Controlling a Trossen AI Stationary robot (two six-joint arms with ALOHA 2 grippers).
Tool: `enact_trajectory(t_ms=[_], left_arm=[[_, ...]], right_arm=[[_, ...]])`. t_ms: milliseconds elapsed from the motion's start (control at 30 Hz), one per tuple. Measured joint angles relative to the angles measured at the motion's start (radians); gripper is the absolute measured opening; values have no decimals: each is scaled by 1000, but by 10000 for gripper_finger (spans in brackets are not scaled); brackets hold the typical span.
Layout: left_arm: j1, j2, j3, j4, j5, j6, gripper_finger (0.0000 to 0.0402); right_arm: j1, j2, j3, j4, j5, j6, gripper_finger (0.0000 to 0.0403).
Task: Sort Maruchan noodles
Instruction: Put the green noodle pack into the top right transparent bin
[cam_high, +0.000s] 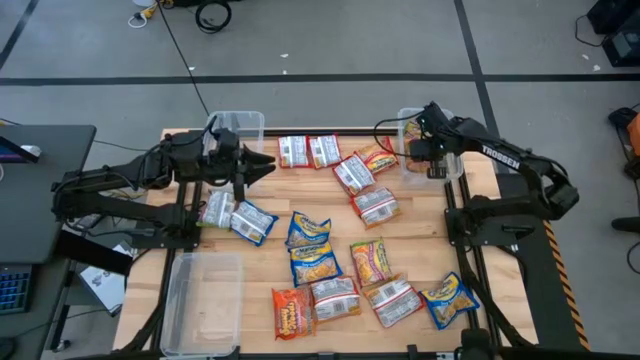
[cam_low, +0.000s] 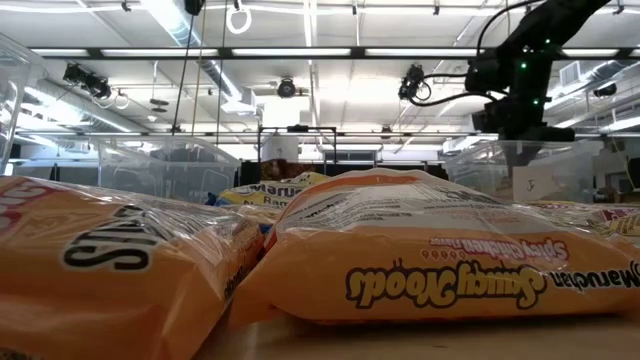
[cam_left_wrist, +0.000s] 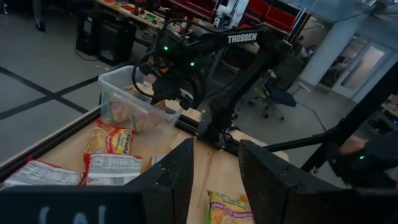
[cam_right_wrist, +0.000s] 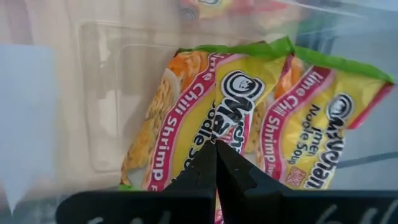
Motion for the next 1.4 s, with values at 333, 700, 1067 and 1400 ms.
enact_trajectory(t_ms=[333,700,1067,1400], left_arm=[[-3,0,0,6,11,61,133],[-14,0,0,6,18,47,133],[-88,0,0,37,22,14,133],[-105,0,0,39,21,16,133]], right_arm=[[17,-46,25,201,159,236,4],[-24,78,26,255,173,327,6],[47,-45,23,60,31,360,3],[37,-38,-33,-64,-132,414,2]])
